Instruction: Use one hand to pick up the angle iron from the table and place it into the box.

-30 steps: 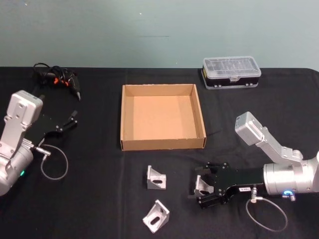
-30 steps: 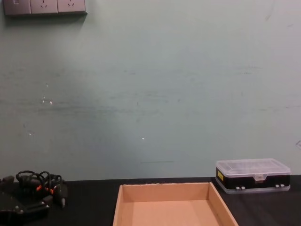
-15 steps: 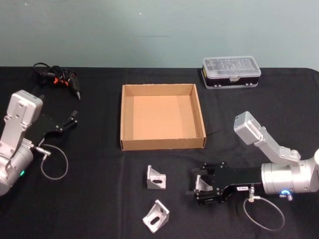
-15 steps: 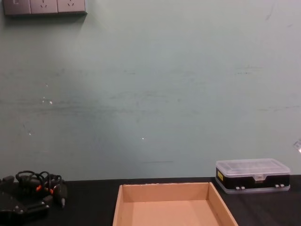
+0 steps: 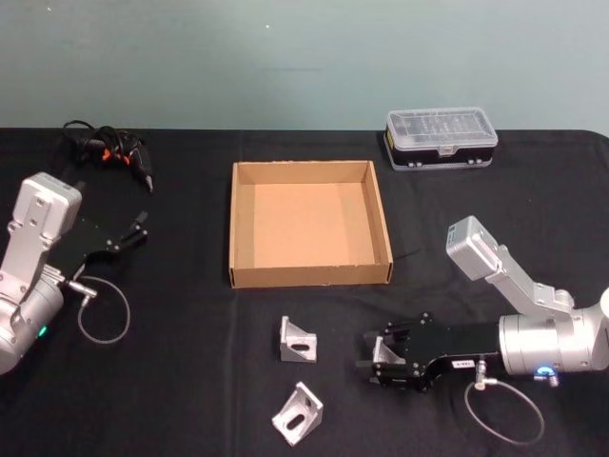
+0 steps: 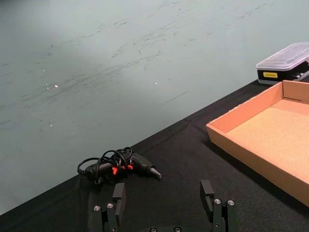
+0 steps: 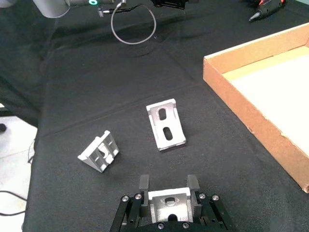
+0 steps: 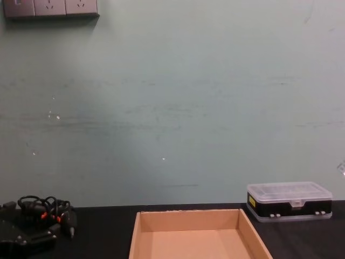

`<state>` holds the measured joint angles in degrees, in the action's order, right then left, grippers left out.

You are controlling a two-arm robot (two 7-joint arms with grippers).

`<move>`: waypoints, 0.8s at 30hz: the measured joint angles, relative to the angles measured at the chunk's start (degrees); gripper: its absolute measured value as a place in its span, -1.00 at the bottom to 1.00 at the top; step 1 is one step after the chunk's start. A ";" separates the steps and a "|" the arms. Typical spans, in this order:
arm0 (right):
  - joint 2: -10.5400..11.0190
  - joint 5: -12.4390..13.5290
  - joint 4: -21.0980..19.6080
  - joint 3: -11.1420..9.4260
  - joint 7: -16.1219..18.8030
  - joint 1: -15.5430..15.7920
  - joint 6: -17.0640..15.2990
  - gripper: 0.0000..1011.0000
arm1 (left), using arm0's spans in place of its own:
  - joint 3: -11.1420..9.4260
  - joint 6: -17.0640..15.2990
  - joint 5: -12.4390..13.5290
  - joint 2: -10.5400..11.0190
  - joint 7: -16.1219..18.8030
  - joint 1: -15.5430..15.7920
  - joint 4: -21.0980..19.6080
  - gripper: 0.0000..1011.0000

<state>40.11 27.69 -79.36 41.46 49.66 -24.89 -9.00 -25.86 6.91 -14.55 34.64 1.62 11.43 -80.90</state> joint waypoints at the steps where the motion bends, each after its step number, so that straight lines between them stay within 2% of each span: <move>1: 0.00 0.02 0.00 0.00 -0.01 0.06 0.06 -0.06 | 0.00 0.00 0.00 0.00 0.00 0.00 0.00 1.00; 6: 0.00 0.06 -0.03 -0.05 -0.10 0.15 0.13 -0.06 | 0.00 0.00 0.00 0.00 0.00 0.00 0.00 1.00; 11: 0.86 0.28 -1.87 -1.29 -1.85 0.93 0.35 -0.06 | 0.00 0.00 0.00 0.00 0.00 0.00 0.00 1.00; 15: 2.14 0.70 -5.10 -3.63 -5.05 2.14 0.72 -0.06 | 0.00 0.00 0.00 0.00 0.00 0.00 0.00 1.00; 19: 3.39 0.95 -9.05 -7.02 -9.25 3.62 1.23 -0.06 | 0.00 0.00 0.00 0.00 0.00 0.00 0.00 1.00; 21: 3.54 0.89 -10.33 -8.55 -11.23 4.15 1.60 -0.06 | 0.00 0.00 0.00 0.00 0.00 0.00 0.00 1.00; 22: 3.54 0.89 -10.33 -8.55 -11.23 4.15 1.60 -0.06 | 0.00 0.00 0.00 0.00 0.00 0.00 0.00 1.00; 24: 3.05 0.67 -11.04 -10.35 -13.80 4.44 2.25 -0.06 | 0.00 0.00 0.00 0.00 0.00 0.00 0.00 1.00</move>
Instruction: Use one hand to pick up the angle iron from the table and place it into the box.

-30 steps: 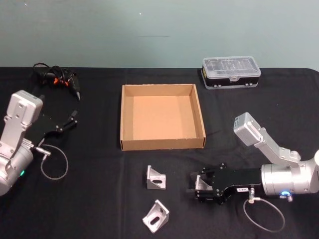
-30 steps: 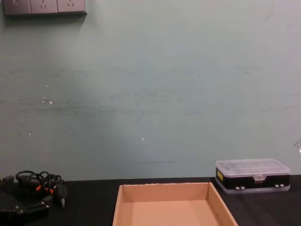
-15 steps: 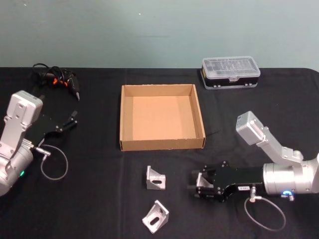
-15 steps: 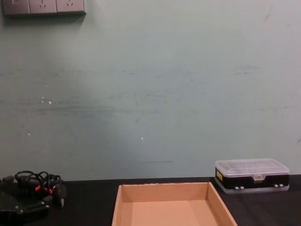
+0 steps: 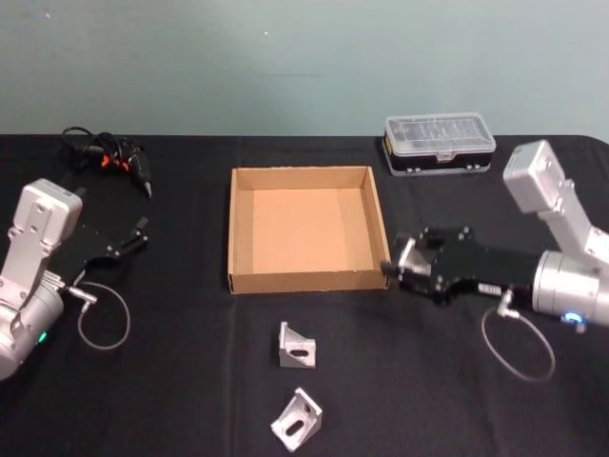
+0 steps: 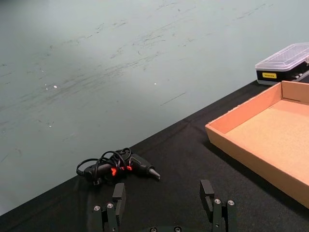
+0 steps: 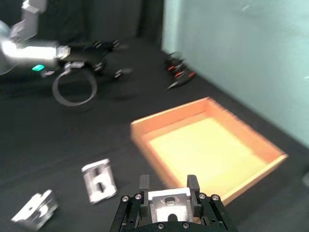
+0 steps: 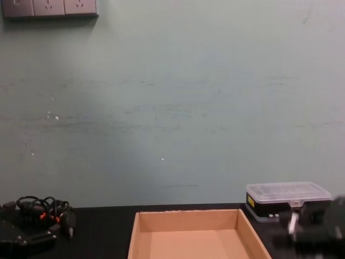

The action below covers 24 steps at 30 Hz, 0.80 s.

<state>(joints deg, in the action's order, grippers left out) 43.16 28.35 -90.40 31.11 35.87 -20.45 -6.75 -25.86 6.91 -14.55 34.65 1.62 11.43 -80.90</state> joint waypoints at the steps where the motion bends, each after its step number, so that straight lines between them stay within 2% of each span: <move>1: -0.27 -0.10 0.01 -0.38 -0.61 0.00 0.18 -0.06 | 0.00 0.00 0.00 0.00 0.00 0.00 0.00 1.00; 6: -2.51 -1.18 1.55 -1.52 -2.70 -1.09 1.05 -0.06 | 0.00 0.00 0.00 0.00 0.00 0.00 0.00 1.00; 11: -6.15 -2.46 5.98 -1.63 -3.24 -3.75 2.03 -0.06 | 0.00 0.00 0.00 0.00 0.00 0.00 0.00 1.00; 18: -11.23 -3.97 13.56 -0.46 -2.01 -8.06 3.08 -0.06 | 0.00 0.00 0.00 0.00 0.00 0.00 0.00 1.00; 19: -12.57 -4.36 15.78 -0.12 -1.46 -9.23 3.37 -0.06 | 0.00 0.00 0.00 0.00 0.00 0.00 0.00 1.00; 20: -12.57 -4.36 15.78 -0.12 -1.46 -9.23 3.37 -0.06 | 0.00 0.00 0.00 0.00 0.00 0.00 0.00 1.00; 21: -13.66 -4.81 17.64 0.24 -1.03 -10.25 3.55 -0.06 | 0.00 0.00 0.00 0.00 0.00 0.00 0.00 1.00; 24: -15.16 -5.50 20.37 0.76 -0.36 -11.60 3.79 -0.06 | 0.00 0.00 0.00 0.00 0.00 0.00 0.00 1.00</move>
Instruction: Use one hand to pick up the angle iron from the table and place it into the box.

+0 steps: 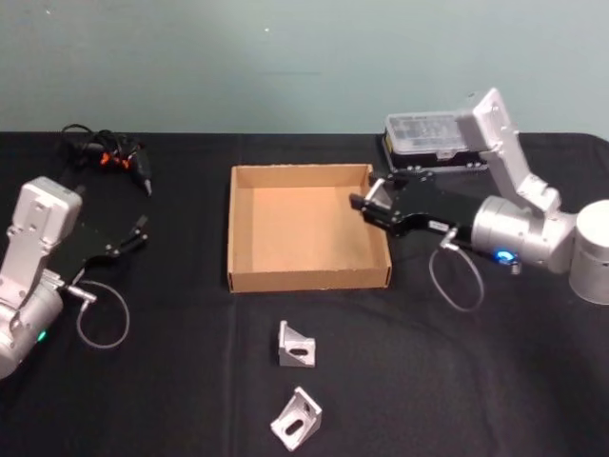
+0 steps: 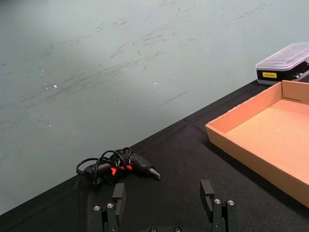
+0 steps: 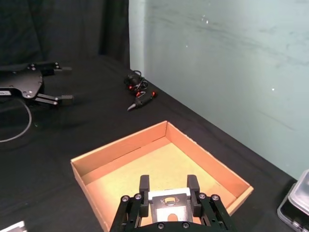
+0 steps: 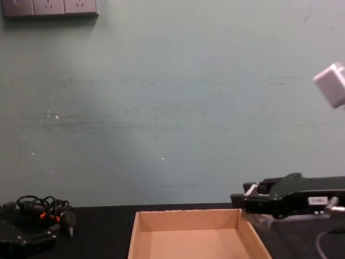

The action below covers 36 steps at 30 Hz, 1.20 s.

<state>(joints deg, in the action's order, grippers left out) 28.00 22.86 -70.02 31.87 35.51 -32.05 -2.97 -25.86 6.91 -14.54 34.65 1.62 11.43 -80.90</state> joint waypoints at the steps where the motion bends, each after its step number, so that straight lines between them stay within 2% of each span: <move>1: -0.90 -0.40 1.56 0.27 0.33 -0.80 0.13 -0.06 | 0.00 0.00 0.00 0.00 0.00 0.00 0.00 1.00; 6: -4.06 -2.05 7.81 1.37 1.46 -3.37 0.85 -0.06 | 0.00 0.00 0.00 0.00 0.00 0.00 0.00 1.00; 7: -4.06 -2.05 7.81 1.37 1.46 -3.37 0.85 -0.06 | 0.00 0.00 0.00 0.00 0.00 0.00 0.00 1.00; 13: -7.25 -3.43 13.91 2.09 2.92 -5.60 2.03 -0.06 | 0.00 0.00 0.00 0.00 0.00 0.00 0.00 1.00; 23: -9.98 -5.13 18.32 2.83 4.43 -7.29 2.75 -0.06 | 0.00 0.00 0.00 0.00 0.00 0.00 0.00 1.00; 36: -11.76 -6.68 21.34 3.27 5.64 -8.41 2.85 -0.06 | 0.00 0.00 0.00 0.00 0.00 0.00 0.00 1.00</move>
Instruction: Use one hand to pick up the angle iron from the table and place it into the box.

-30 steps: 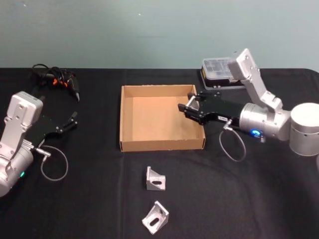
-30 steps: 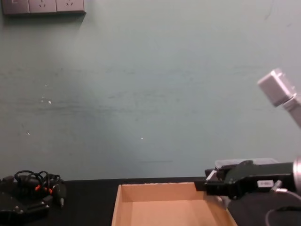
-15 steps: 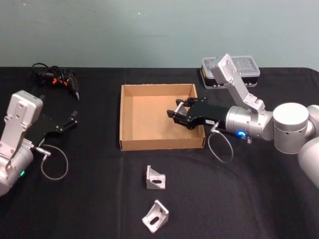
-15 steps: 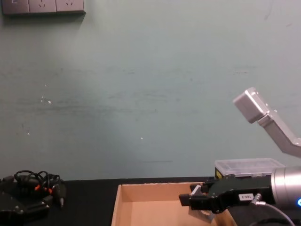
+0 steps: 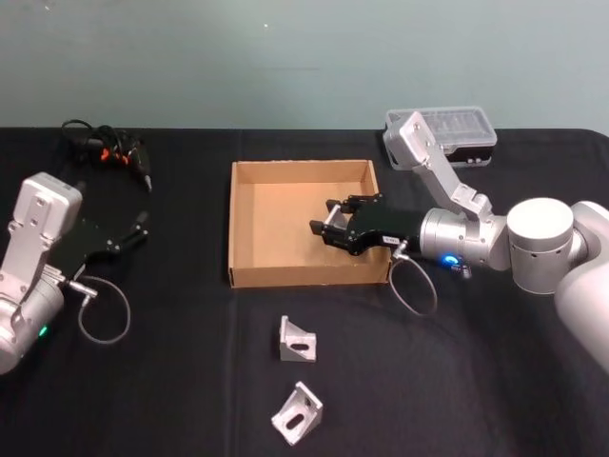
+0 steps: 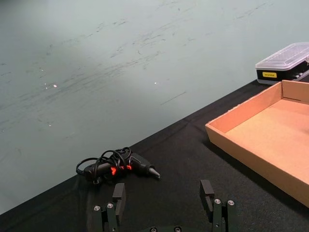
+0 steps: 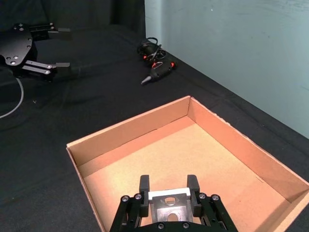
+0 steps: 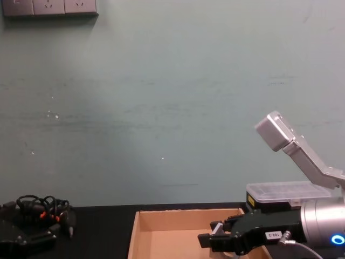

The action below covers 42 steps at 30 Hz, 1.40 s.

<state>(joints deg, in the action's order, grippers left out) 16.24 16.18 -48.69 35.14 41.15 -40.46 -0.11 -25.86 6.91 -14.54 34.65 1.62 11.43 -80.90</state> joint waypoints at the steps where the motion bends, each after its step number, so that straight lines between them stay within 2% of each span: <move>1: -0.05 -0.06 0.10 0.00 0.09 -0.05 0.00 -0.06 | 0.00 0.00 0.00 0.00 0.00 0.00 0.00 1.00; 9: -0.43 -0.42 0.99 -0.05 0.74 -0.35 -0.12 0.38 | 0.00 0.00 0.00 0.00 0.00 0.00 0.00 1.00; 10: -0.42 -0.45 0.89 -0.15 0.71 -0.30 -0.24 0.49 | 0.00 0.00 0.00 0.00 0.00 0.00 0.00 1.00; 12: -0.35 -0.47 0.53 -0.30 0.65 -0.10 -0.38 0.56 | 0.00 0.00 0.00 0.00 0.00 0.00 0.00 1.00; 17: 0.40 -0.44 -1.74 -1.22 -0.50 1.03 -0.42 0.86 | 0.00 0.00 0.00 0.00 0.00 0.00 0.00 1.00; 21: 1.47 -0.21 -4.78 -2.14 -1.78 2.43 -0.59 0.98 | 0.00 0.00 0.00 0.00 0.00 0.00 0.00 1.00; 25: 2.90 0.30 -9.00 -3.18 -3.10 4.36 -1.13 0.98 | 0.00 0.00 0.00 0.00 0.00 0.00 0.00 1.00; 30: 5.44 1.09 -16.77 -4.62 -5.21 8.09 -2.20 0.98 | 0.00 0.00 0.00 0.00 0.00 0.00 0.00 1.00; 31: 6.26 1.34 -19.33 -5.08 -5.87 9.35 -2.46 0.98 | 0.00 0.00 0.00 0.00 0.00 0.00 0.00 1.00; 32: 6.26 1.34 -19.33 -5.08 -5.87 9.35 -2.46 0.98 | 0.00 0.00 0.00 0.00 0.00 0.00 0.00 1.00; 35: 8.24 2.07 -25.48 -6.09 -7.48 12.57 -3.91 0.98 | 0.00 0.00 -0.01 0.00 0.00 0.00 0.00 1.00; 41: 10.95 3.81 -34.12 -7.73 -9.34 17.33 -6.41 0.98 | 0.00 0.00 -0.01 0.00 0.00 0.00 0.00 1.00; 42: 11.76 4.39 -36.67 -8.07 -9.73 18.72 -7.19 0.98 | 0.00 0.00 -0.01 0.00 0.00 0.00 0.00 1.00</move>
<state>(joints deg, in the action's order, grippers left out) 28.00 20.57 -85.36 27.06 31.41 -21.74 -7.30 -25.86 6.91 -14.55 34.65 1.62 11.43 -80.90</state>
